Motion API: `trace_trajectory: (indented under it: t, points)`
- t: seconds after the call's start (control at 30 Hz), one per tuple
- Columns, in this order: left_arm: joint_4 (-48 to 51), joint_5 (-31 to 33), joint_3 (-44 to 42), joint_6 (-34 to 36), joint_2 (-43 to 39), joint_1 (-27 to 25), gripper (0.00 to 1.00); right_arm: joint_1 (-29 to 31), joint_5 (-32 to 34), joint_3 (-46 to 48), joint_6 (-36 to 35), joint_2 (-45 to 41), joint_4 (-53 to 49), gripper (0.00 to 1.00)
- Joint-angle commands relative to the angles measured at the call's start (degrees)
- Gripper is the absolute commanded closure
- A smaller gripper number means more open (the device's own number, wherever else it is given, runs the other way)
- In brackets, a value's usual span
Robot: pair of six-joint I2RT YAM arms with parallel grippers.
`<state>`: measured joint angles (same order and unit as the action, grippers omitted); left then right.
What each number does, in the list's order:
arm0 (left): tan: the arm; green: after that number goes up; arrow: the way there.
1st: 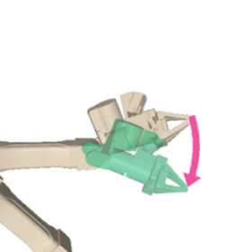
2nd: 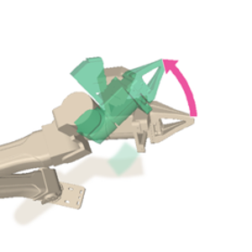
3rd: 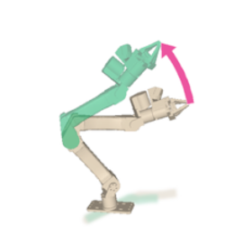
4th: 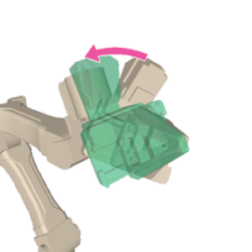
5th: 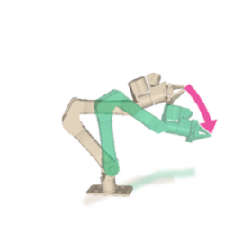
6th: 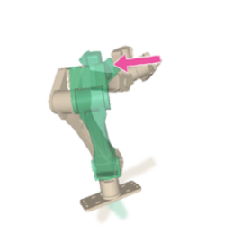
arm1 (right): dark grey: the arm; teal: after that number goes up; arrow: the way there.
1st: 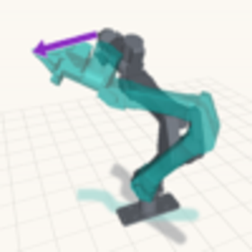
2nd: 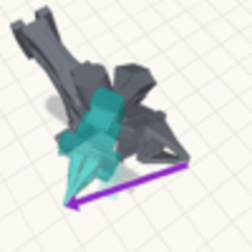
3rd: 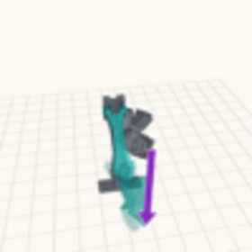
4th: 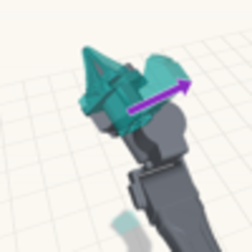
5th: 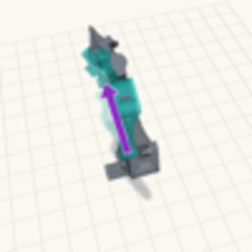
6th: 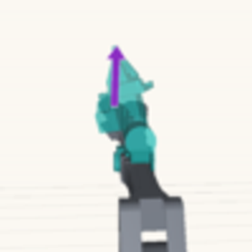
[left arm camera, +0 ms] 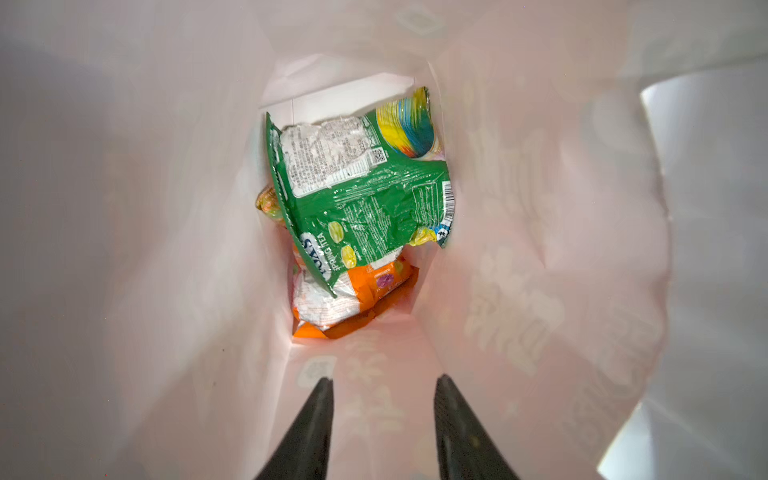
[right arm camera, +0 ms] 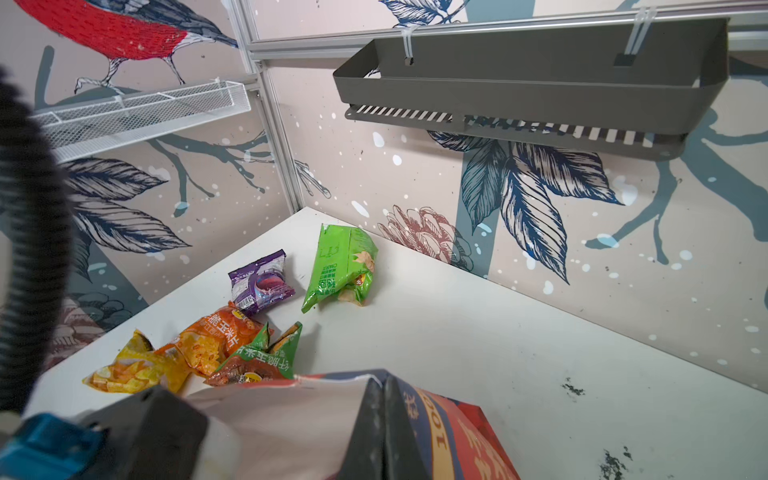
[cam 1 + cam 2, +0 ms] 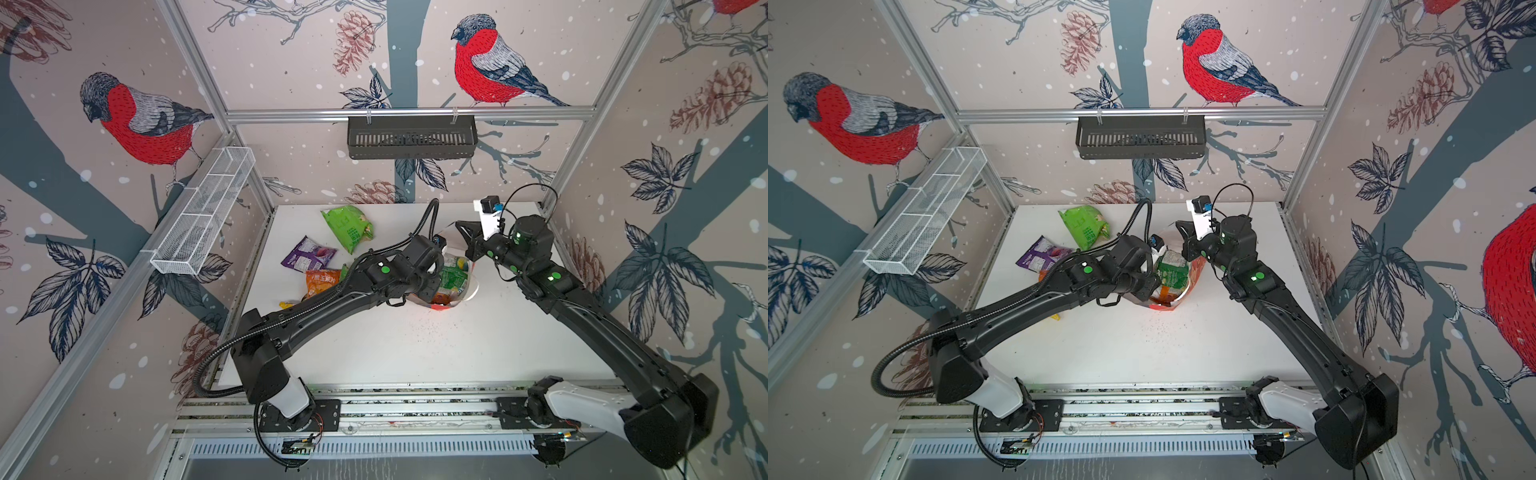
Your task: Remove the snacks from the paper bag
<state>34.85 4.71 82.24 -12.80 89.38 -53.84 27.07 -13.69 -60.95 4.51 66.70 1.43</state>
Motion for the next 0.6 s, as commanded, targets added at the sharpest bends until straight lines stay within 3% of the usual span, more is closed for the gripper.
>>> trace_trajectory:
  t: [0.0,0.17,0.57]
  points:
    - [-9.93,2.00,-3.74,0.54,-3.00,-0.03,0.63,0.22,2.44,-0.49,1.43,0.01,4.60,1.00]
    - [-14.14,2.40,-8.12,3.04,-5.93,-0.11,0.67,0.22,3.84,-2.60,1.89,1.61,3.60,1.00]
    - [-14.11,2.60,-7.64,6.27,-0.77,-0.12,0.66,1.30,0.67,-1.67,-0.18,1.09,5.35,1.00]
